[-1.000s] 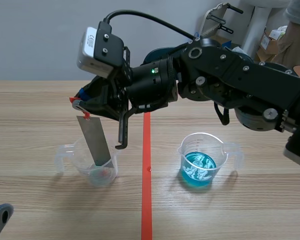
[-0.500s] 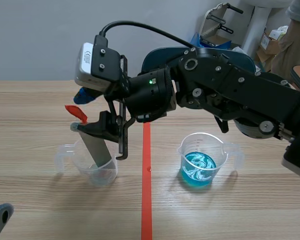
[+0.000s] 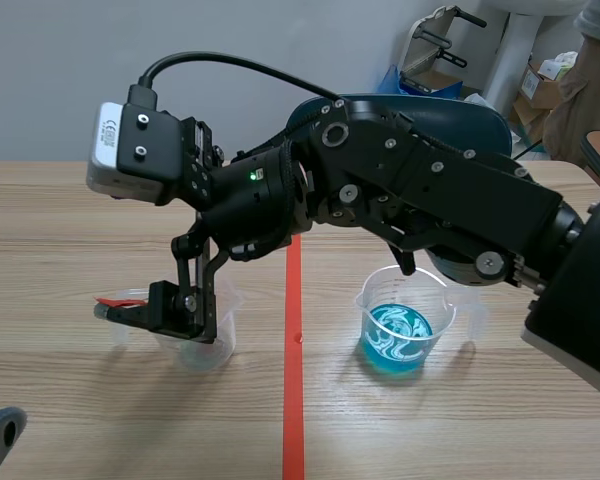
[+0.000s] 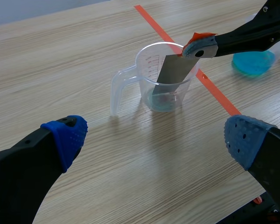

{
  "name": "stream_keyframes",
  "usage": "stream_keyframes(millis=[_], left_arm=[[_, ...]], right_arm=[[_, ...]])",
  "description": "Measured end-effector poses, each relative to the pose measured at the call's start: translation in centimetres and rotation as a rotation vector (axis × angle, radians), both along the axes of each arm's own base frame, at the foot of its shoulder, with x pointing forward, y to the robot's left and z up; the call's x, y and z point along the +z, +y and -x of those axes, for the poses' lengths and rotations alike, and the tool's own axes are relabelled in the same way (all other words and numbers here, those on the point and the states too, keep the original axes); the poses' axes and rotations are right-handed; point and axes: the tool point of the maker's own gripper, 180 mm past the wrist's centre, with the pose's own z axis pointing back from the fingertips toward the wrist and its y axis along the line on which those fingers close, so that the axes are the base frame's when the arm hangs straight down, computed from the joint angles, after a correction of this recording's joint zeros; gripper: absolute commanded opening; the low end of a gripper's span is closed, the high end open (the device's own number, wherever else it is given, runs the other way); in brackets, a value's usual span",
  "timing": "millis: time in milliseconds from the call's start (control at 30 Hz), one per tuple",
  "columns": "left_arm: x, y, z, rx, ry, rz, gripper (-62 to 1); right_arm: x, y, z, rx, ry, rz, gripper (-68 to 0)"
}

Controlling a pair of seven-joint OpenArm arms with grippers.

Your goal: Do the redox reaction experiment

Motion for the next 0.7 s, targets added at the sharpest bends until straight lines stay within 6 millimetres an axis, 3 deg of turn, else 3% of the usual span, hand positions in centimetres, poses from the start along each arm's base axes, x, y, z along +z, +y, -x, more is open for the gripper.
stream_keyframes(millis=[267, 700], left_arm=[[0.0, 0.0, 0.0, 0.0, -0.001, 0.0, 1.4], [0.0, 0.0, 0.0, 0.0, -0.002, 0.0, 1.4]], right_arm=[[-1.4, -0.1, 0.9, -0.008, 0.039, 0.021, 0.4], [-1.5, -0.1, 1.0, -0.009, 0.042, 0.021, 0.4]])
